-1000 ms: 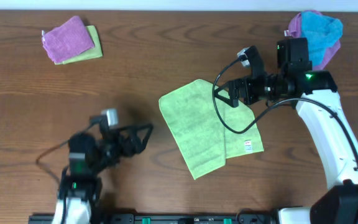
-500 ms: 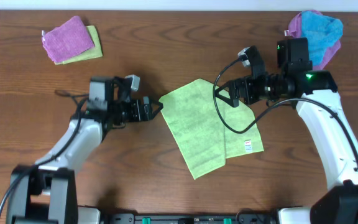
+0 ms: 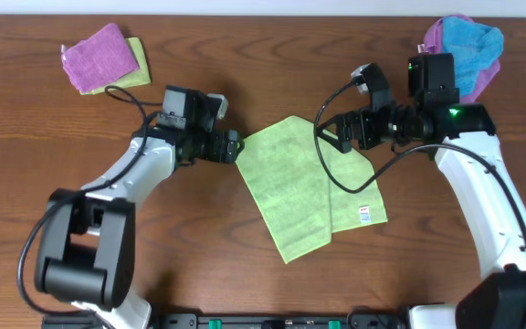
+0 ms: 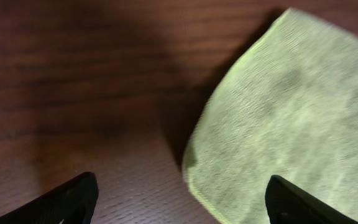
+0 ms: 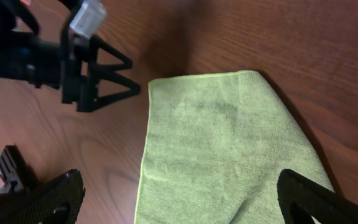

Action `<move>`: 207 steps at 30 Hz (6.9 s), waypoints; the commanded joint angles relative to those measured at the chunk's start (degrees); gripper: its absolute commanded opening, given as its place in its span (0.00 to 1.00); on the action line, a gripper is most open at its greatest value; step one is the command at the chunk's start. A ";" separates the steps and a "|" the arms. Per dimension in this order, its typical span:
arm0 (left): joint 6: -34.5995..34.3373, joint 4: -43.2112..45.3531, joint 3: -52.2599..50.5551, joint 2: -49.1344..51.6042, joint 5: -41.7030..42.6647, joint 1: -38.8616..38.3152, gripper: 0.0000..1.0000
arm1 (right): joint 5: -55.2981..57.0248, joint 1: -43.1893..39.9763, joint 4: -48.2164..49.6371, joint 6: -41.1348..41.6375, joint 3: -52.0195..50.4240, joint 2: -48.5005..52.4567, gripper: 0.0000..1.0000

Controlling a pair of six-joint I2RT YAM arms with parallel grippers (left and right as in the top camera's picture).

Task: Fold the cloth
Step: 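Grasp the cloth's left edge with the left gripper and pull it flat, then pull the cloth down-left with the left gripper to square it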

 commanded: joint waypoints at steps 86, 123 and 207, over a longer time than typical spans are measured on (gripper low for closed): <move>1.62 -24.04 18.60 10.29 -10.14 3.74 0.95 | 21.86 -0.48 -7.23 -0.48 0.94 -0.83 0.54; -17.99 -25.42 -14.88 -21.57 4.02 -13.16 0.76 | 15.74 -10.21 -7.69 5.86 -20.98 -26.95 0.73; -32.59 -27.21 -19.82 -14.49 -30.69 -18.64 0.06 | 8.04 -8.28 1.38 6.05 -23.87 -7.96 0.36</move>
